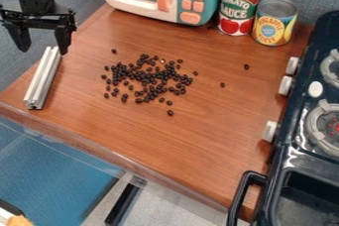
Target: Sweep into pile
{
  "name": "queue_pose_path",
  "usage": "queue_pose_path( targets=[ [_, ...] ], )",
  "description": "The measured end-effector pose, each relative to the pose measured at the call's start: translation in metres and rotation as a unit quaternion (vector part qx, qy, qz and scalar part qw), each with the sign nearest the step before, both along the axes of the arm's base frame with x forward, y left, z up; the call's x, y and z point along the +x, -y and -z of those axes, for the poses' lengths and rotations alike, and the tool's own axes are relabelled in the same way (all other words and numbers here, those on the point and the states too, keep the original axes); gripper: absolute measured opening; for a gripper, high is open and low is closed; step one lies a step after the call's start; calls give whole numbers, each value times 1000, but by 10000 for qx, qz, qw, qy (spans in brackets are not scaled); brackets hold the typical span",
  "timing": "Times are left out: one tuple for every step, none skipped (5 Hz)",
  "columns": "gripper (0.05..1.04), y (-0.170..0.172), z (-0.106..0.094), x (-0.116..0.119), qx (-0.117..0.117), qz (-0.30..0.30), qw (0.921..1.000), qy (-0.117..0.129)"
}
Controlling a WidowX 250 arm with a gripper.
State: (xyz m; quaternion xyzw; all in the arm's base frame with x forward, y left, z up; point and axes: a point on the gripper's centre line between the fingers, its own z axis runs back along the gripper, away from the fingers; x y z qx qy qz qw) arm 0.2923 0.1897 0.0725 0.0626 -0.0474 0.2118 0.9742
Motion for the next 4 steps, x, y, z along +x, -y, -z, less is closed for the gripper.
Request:
queue_pose_path(
  targets=[
    [1000, 2, 14, -3, -98, -17, 9998, -171],
    [1000, -1, 27, -5, -20, 10, 9996, -264],
    [1000, -4, 41, -7, 64, 24, 9993, -380],
    [1000, -6, 48, -5, 86, 116, 9993, -351]
  ],
)
